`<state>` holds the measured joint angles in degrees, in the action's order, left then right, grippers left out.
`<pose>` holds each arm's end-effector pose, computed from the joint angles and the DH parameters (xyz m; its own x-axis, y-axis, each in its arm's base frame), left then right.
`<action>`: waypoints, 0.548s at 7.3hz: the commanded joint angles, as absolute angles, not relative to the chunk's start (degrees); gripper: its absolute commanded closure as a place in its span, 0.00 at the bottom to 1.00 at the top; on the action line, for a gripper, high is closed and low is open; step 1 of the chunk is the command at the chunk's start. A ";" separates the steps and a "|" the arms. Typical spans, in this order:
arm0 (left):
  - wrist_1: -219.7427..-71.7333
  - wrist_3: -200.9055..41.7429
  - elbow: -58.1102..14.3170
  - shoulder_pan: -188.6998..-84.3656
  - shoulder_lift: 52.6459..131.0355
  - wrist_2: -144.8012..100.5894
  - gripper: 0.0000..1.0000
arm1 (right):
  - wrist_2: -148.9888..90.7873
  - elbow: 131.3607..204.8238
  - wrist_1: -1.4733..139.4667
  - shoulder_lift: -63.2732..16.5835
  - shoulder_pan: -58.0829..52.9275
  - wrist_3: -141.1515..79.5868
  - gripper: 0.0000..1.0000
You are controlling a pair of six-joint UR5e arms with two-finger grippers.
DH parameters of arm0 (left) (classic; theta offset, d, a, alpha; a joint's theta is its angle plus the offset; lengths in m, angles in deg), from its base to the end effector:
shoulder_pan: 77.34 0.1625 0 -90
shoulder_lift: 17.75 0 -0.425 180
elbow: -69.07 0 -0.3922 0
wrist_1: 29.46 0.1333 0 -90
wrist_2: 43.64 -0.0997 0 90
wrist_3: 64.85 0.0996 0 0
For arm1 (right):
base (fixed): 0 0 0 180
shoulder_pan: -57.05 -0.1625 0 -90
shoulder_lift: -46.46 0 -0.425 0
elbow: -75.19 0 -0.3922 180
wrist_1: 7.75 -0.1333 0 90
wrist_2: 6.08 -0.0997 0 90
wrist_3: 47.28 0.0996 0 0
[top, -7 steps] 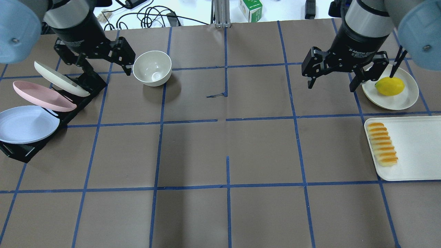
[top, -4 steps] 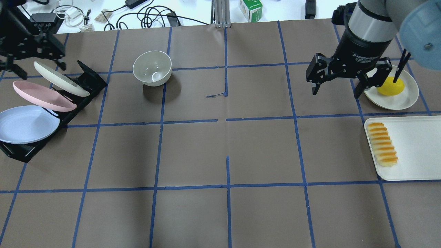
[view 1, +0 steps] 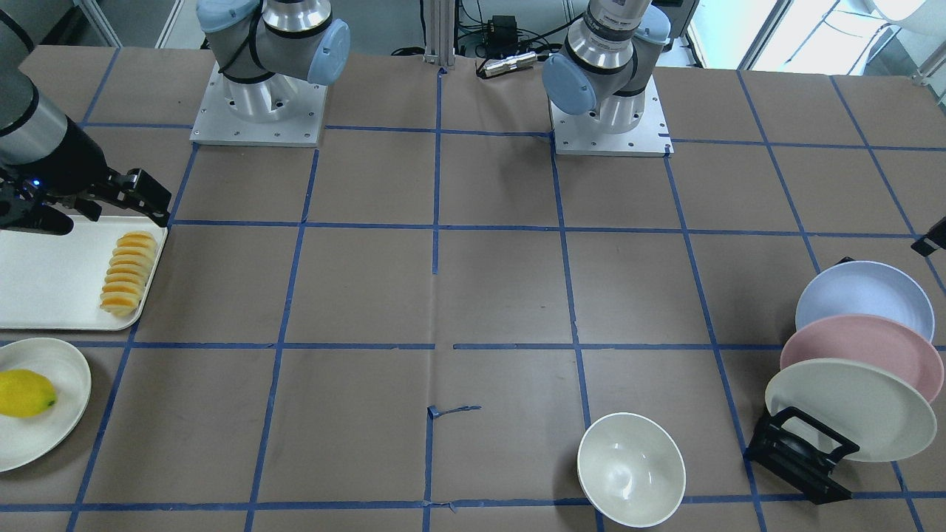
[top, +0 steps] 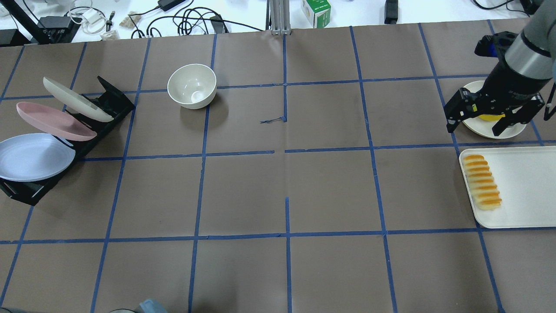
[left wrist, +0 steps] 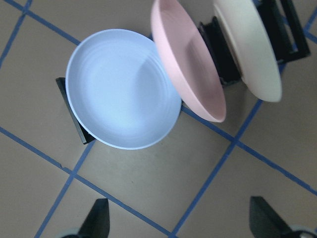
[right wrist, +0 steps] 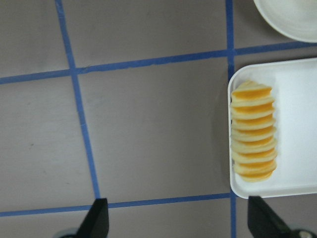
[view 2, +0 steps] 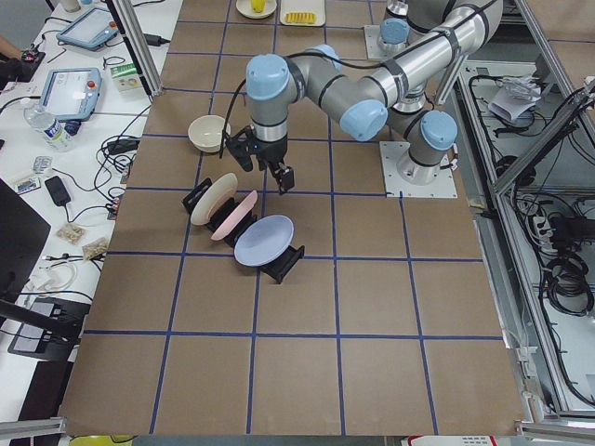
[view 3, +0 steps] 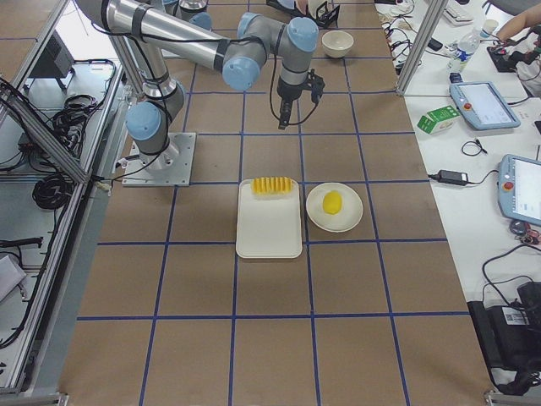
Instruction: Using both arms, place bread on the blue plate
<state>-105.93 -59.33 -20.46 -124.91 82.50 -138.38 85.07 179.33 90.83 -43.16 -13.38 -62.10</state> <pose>0.2910 -0.5037 0.4216 -0.7933 -0.6024 -0.0884 -0.5997 0.7982 -0.0572 -0.0342 -0.4881 0.3798 -0.9966 0.0821 -0.0072 0.0809 0.9912 0.1052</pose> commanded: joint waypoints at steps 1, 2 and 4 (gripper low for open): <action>-96.45 -58.61 -22.60 -122.51 88.57 -147.12 0.00 | 90.32 186.60 102.25 -41.96 -8.54 -69.75 0.00; -95.91 -59.48 -22.51 -122.51 90.77 -149.87 0.00 | 89.73 188.63 104.55 -39.52 -5.21 -73.52 0.00; -96.25 -69.90 -22.42 -122.95 93.68 -149.98 0.00 | 89.81 189.27 109.83 -33.02 -3.07 -75.84 0.00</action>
